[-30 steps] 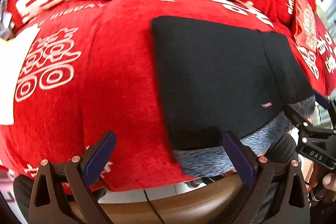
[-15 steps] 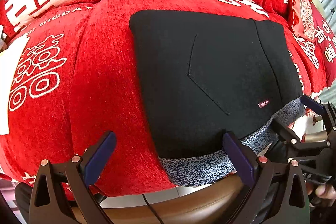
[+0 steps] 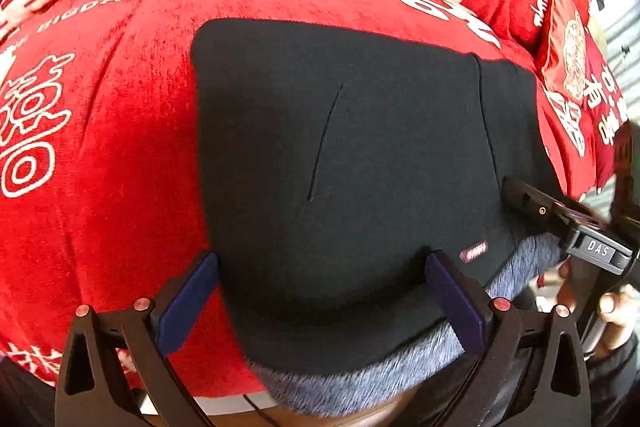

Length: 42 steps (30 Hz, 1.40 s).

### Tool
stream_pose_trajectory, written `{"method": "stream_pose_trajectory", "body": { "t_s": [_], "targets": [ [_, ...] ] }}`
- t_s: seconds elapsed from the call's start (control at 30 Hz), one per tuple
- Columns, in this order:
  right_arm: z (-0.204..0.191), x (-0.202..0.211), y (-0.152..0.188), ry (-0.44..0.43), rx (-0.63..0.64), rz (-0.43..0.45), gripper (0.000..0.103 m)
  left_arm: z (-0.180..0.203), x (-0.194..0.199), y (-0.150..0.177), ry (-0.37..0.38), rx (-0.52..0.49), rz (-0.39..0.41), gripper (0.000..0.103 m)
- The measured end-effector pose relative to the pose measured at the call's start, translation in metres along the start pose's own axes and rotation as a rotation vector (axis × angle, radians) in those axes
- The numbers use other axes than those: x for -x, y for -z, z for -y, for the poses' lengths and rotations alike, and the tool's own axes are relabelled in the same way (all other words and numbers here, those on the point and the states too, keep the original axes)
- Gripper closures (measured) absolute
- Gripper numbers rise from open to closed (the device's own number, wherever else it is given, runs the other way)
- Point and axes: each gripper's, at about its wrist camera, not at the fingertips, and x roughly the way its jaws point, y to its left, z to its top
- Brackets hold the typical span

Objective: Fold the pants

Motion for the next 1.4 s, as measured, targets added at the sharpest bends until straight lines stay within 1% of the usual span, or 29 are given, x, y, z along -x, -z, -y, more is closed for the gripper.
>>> {"method": "stream_pose_trajectory", "body": {
  "t_s": [0.07,0.1,0.13,0.17,0.2,0.23,0.27,0.3,0.33,0.37,0.43,0.47,0.53,0.6,0.73,0.87,0.93,1.0,1.07,1.1,1.2,1.3,1.4],
  "targets": [
    [0.016,-0.008,-0.004,-0.104,-0.1,-0.03,0.0,0.0,-0.002,-0.004,0.002,0.032,0.002,0.001],
    [0.018,-0.009,-0.003,-0.129,-0.117,-0.04,0.0,0.001,-0.002,-0.004,0.002,0.035,0.001,0.001],
    [0.014,-0.008,-0.002,-0.137,-0.092,-0.041,0.003,0.004,-0.001,-0.004,-0.002,0.016,0.004,0.004],
    [0.01,-0.006,-0.001,-0.134,-0.064,-0.036,0.008,0.006,0.0,-0.003,-0.004,-0.002,0.009,0.011],
    [0.008,-0.004,0.0,-0.142,-0.058,-0.032,0.011,0.009,0.003,-0.002,-0.007,-0.031,0.02,0.016],
    [0.008,0.0,0.002,-0.163,-0.067,-0.027,0.022,0.01,0.005,-0.001,-0.006,-0.044,0.026,0.024],
    [0.01,0.003,0.002,-0.174,-0.069,-0.024,0.031,0.011,0.008,-0.002,-0.009,-0.055,0.032,0.03],
    [0.008,0.007,0.003,-0.191,-0.071,-0.018,0.035,0.011,0.01,-0.002,-0.011,-0.057,0.033,0.034],
    [0.006,0.009,0.004,-0.2,-0.07,-0.015,0.042,0.01,0.012,-0.003,-0.012,-0.053,0.036,0.041],
    [-0.001,0.014,0.005,-0.192,-0.056,-0.008,0.045,0.009,0.015,-0.003,-0.01,-0.053,0.042,0.048],
    [-0.015,0.021,0.006,-0.178,-0.035,0.002,0.049,0.007,0.022,-0.004,-0.012,-0.061,0.051,0.055],
    [-0.02,0.026,0.006,-0.181,-0.028,0.009,0.05,0.006,0.025,-0.004,-0.012,-0.067,0.054,0.058],
    [-0.031,0.037,0.005,-0.186,-0.005,0.031,0.052,0.001,0.032,-0.005,-0.001,-0.063,0.054,0.061],
    [-0.043,0.048,0.004,-0.197,0.018,0.047,0.052,-0.005,0.042,-0.006,0.001,-0.059,0.062,0.062],
    [-0.072,0.061,0.0,-0.241,0.055,0.057,0.053,-0.029,0.076,-0.01,-0.03,-0.031,0.117,0.062],
    [-0.105,0.049,-0.006,-0.284,0.083,0.046,0.053,-0.063,0.099,-0.013,-0.054,0.024,0.145,0.062],
    [-0.123,0.037,-0.008,-0.304,0.089,0.025,0.053,-0.085,0.105,-0.013,-0.088,0.058,0.147,0.062],
    [-0.143,0.019,-0.009,-0.318,0.099,-0.011,0.053,-0.103,0.105,-0.011,-0.115,0.089,0.138,0.062],
    [-0.155,0.005,-0.008,-0.319,0.107,-0.036,0.053,-0.122,0.101,-0.007,-0.125,0.131,0.126,0.062],
    [-0.162,-0.004,-0.007,-0.316,0.107,-0.048,0.053,-0.129,0.097,-0.006,-0.117,0.144,0.119,0.062],
    [-0.172,-0.014,-0.008,-0.286,0.122,-0.05,0.051,-0.145,0.081,-0.001,-0.085,0.176,0.088,0.062],
    [-0.169,-0.018,-0.006,-0.266,0.122,-0.063,0.048,-0.144,0.072,0.004,-0.093,0.166,0.091,0.057],
    [-0.162,-0.024,-0.003,-0.228,0.123,-0.079,0.042,-0.143,0.069,0.006,-0.106,0.165,0.093,0.049]
  ]
}}
